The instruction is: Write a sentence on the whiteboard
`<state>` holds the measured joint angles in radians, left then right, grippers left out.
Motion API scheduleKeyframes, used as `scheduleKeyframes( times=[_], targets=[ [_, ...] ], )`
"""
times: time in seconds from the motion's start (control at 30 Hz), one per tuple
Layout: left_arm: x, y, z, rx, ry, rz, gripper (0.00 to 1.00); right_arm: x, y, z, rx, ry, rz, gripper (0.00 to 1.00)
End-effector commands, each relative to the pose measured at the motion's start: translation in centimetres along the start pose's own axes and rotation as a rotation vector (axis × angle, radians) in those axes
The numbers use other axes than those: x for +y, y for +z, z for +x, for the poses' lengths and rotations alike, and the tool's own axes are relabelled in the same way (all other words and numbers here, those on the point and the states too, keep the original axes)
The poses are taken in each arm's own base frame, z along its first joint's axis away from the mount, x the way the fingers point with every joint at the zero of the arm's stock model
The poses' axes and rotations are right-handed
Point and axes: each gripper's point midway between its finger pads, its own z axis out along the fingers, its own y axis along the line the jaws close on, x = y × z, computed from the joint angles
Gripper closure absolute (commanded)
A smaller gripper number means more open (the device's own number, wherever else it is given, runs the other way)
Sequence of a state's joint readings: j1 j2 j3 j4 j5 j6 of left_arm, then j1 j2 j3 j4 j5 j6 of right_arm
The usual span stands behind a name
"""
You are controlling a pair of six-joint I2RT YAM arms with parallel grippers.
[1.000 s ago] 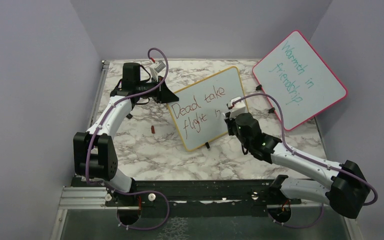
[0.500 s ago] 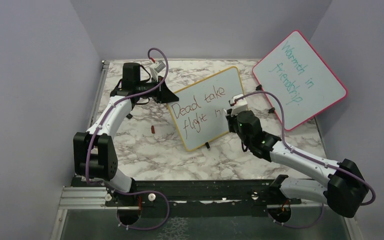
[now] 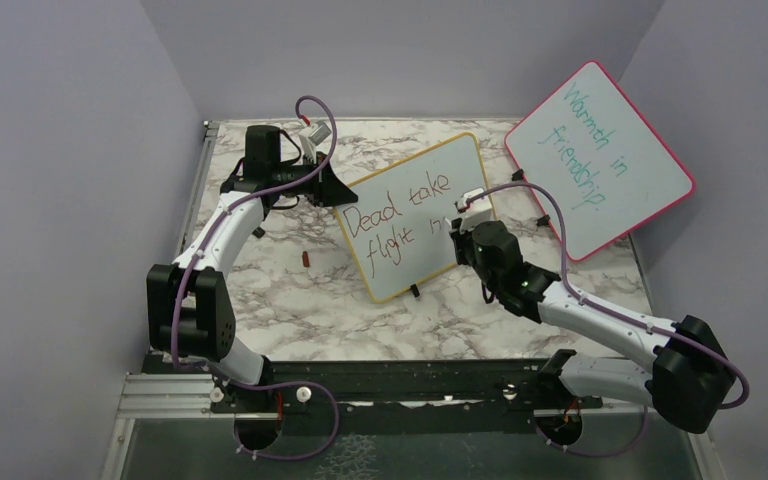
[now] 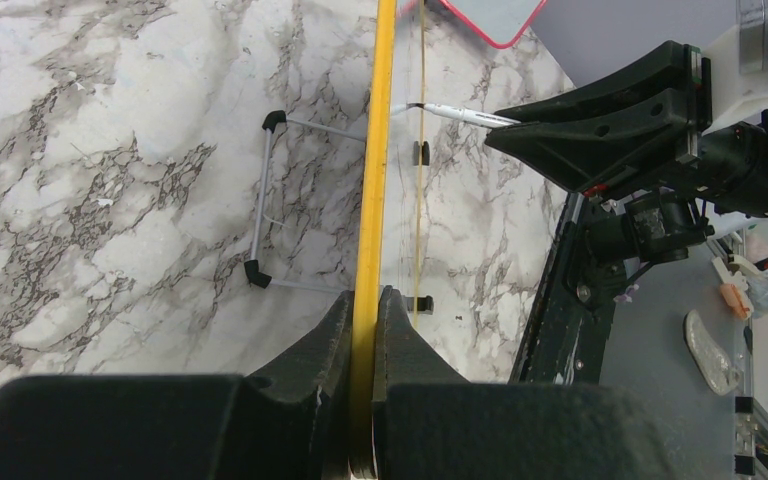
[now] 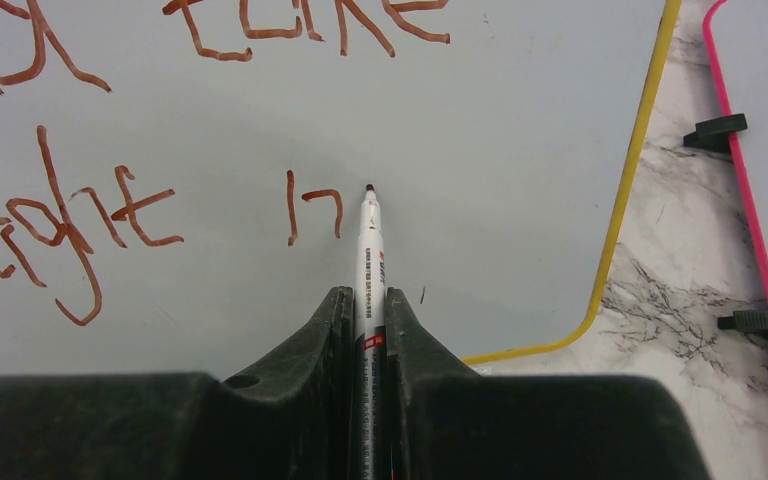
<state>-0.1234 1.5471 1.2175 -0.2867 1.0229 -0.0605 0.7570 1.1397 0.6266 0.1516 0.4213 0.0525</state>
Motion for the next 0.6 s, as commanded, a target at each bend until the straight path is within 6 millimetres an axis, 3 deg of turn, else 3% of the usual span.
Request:
scheduleKeyframes(
  times=[0.0, 0.33, 0.57],
  targets=[
    [6.2, -0.3, 2.8, 0.068, -0.015, -0.244, 1.0, 0.6, -0.1, 0.2, 0.016, 0.005, -0.043, 1.0],
    [6.1, -0.4, 2.8, 0.066, -0.014, -0.244, 1.0, 0.7, -0.8, 1.8, 0.07, 0.007, -0.062, 1.0],
    [6.1, -0.3, 2.8, 0.066, -0.014, -0.243, 1.0, -0.2, -1.1, 2.6, 0.088, 0.005, -0.015, 0.99]
  ],
)
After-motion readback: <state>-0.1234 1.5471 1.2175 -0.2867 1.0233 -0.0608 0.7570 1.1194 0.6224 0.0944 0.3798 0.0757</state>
